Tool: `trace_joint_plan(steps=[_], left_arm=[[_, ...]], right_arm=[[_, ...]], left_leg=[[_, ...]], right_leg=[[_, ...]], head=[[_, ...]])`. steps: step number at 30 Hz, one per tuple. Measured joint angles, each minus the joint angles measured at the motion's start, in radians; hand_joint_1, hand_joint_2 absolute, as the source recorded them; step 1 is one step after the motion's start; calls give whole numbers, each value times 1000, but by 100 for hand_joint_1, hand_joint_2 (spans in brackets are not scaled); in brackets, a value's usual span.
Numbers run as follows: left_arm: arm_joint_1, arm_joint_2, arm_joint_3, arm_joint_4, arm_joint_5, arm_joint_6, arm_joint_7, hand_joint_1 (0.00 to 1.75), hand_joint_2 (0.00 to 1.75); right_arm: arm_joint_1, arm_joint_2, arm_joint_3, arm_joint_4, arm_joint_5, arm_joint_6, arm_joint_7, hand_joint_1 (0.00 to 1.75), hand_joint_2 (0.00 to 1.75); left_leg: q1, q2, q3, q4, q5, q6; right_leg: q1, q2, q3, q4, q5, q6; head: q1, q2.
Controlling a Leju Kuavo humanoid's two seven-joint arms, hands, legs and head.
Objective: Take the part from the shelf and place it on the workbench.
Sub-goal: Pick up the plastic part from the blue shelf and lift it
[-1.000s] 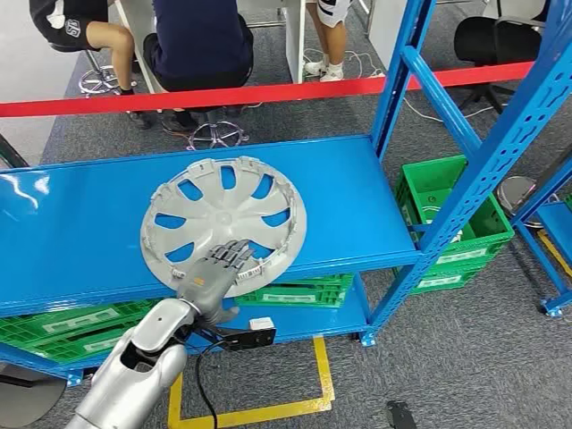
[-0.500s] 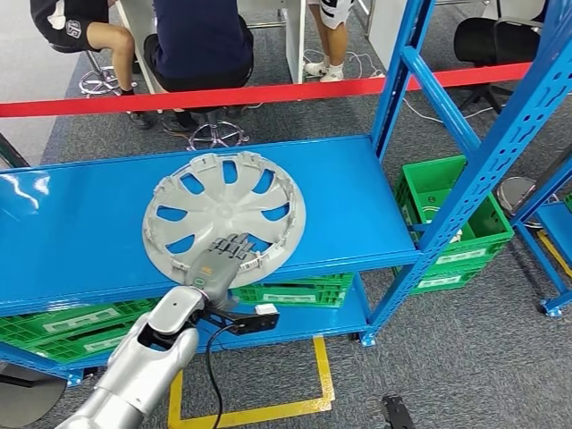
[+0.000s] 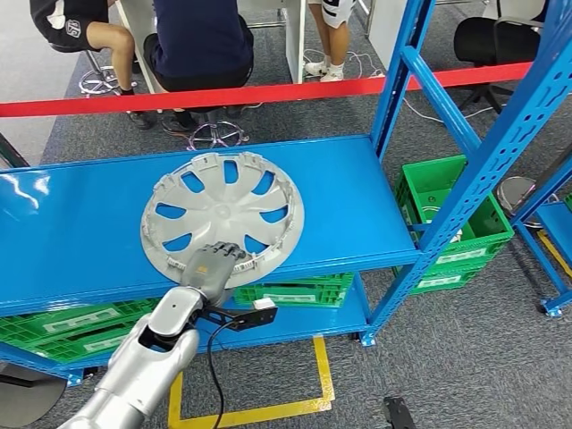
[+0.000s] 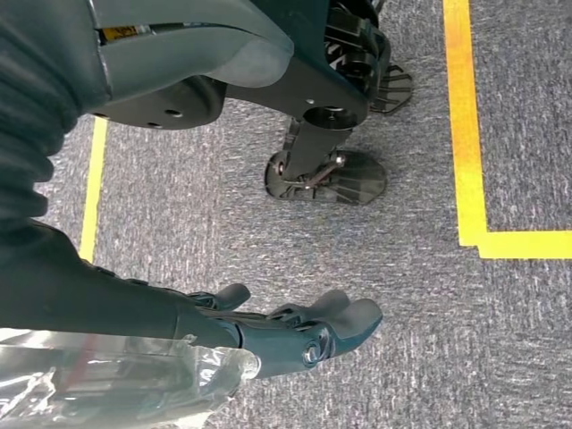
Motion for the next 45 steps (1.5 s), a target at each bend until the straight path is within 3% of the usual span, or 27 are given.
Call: trace_joint_plan(steps=[9, 22, 25, 31, 33, 37, 41, 45], left_arm=[[26, 2, -13, -76, -1, 20, 32, 175, 175], [91, 3, -12, -237, 0, 39, 1, 171, 175], [112, 2, -8, -282, 0, 48, -31, 155, 175], [173, -8, 3, -434, 0, 50, -82, 88, 175], [188, -8, 4, -488, 0, 51, -88, 74, 175], [204, -8, 4, -594, 10, 63, -98, 84, 175], [220, -7, 5, -662, 18, 67, -106, 141, 175], [239, -6, 4, -710, 42, 73, -121, 141, 175]], right_arm=[[-2, 9, -16, 0, 3, -8, 2, 0, 175], [0, 21, -41, 0, 3, -18, 2, 0, 175], [0, 22, -46, 0, 4, -21, 0, 0, 175], [2, 22, -59, 0, 9, -26, -2, 0, 175], [2, 22, -65, 0, 11, -27, -3, 0, 175], [2, 22, -73, 0, 14, -28, -4, 0, 175], [3, 22, -76, 0, 16, -30, -4, 0, 175], [2, 22, -82, 0, 22, -32, -4, 0, 175]], left_leg=[[0, 0, 0, 0, 1, 0], [-1, 0, -2, 0, 3, 1], [-1, 0, -3, 0, 3, 1], [-1, 0, -5, 0, 2, 1], [-1, 0, -6, 0, 2, 1], [-1, 0, -6, 0, 2, 1], [-1, 0, -6, 0, 2, 1], [-1, 0, -6, 0, 2, 1]], right_leg=[[0, 0, 0, 0, 2, -1], [0, 0, -3, 0, 3, -1], [0, 0, -3, 0, 3, -1], [0, 0, -5, 0, 3, -1], [0, 0, -6, 0, 3, -1], [0, 0, -6, 0, 3, -1], [0, 0, -6, 0, 3, -1], [0, 0, -6, 0, 3, -1]], head=[[0, 0], [0, 0], [0, 0], [0, 0], [0, 0], [0, 0], [0, 0], [0, 0]])
